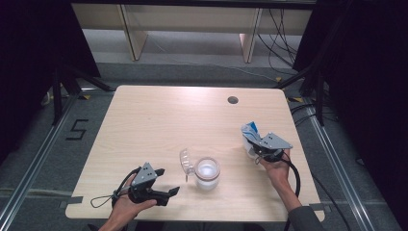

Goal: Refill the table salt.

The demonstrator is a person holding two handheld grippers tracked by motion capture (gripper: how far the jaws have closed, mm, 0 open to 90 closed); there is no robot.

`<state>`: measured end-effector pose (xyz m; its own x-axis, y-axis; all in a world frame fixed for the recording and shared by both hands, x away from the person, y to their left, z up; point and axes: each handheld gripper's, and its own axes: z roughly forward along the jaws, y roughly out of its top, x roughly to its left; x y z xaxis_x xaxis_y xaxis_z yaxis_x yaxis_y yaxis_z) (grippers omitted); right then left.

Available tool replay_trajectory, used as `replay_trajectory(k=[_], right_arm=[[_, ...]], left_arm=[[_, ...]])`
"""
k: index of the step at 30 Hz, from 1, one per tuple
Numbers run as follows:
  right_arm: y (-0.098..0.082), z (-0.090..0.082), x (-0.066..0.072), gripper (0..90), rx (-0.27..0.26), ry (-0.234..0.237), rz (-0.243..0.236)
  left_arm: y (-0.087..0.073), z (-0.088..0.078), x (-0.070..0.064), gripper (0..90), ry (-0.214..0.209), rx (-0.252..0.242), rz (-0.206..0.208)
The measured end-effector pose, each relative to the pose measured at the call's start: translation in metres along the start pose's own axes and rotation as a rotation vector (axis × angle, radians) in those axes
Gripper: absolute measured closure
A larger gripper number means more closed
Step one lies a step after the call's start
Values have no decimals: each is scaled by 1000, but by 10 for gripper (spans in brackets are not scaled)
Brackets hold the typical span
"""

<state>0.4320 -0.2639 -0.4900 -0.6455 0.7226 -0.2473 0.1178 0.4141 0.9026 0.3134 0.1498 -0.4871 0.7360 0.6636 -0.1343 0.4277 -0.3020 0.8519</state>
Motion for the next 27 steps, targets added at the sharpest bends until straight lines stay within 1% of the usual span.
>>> replay_trajectory(k=[1,2,3,4,5,6,7,8,9,11,12,13,14,15,16,17,19,20,21,22,23,24,25,26,27], right_arm=[[0,0,-2,877,-3,1,-12],[0,0,-1,877,-7,2,12],[-1,0,-3,877,-7,4,-2],[-1,0,-3,877,-6,-6,0],[-1,0,-3,877,-10,2,14],[-2,0,-4,877,-15,-3,19],[-3,1,-5,877,-26,-18,9],[-3,0,-6,877,-22,-12,26],[-4,0,-7,877,-22,-17,14],[-4,1,-7,877,-27,-23,31],[-5,0,-8,877,-29,-23,43],[-6,0,-9,877,-23,-12,60],[-7,1,-11,877,-37,-34,37],[-7,1,-11,877,-29,-28,52],[-8,0,-10,877,-24,-23,81],[-10,1,-12,877,-37,-36,71],[-10,1,-11,877,-12,-7,100],[-11,2,-13,877,-39,-32,66],[-11,2,-12,877,-17,-15,96],[-12,3,-11,877,-27,-20,106],[-12,3,-11,877,-30,-24,102],[-13,4,-12,877,-25,-3,103],[-14,4,-12,877,-33,-20,106],[-14,4,-11,877,-30,-20,122],[-14,5,-12,877,-29,-5,109]], left_arm=[[0,0,0,153,0,0,0],[0,0,0,153,0,0,0],[0,0,0,153,0,0,-1],[0,0,1,153,1,1,14],[0,0,1,153,1,1,13],[0,0,1,153,-2,1,18],[0,0,1,153,-2,1,19],[0,0,1,153,-2,1,17],[0,0,1,153,-2,1,17],[0,0,1,153,1,1,9],[0,0,1,153,1,2,12],[0,0,1,153,0,1,12],[0,0,1,153,0,2,13],[0,0,1,153,0,1,11],[0,0,1,153,0,2,11],[0,0,1,153,0,1,10],[1,0,1,153,-1,2,10],[0,0,1,153,-1,2,10],[1,0,1,153,0,2,10],[1,0,1,153,-1,2,10],[0,0,1,153,-1,2,10],[0,0,1,153,0,1,9],[0,0,1,153,0,0,9],[0,0,1,153,0,1,8],[1,0,1,153,0,1,8]])
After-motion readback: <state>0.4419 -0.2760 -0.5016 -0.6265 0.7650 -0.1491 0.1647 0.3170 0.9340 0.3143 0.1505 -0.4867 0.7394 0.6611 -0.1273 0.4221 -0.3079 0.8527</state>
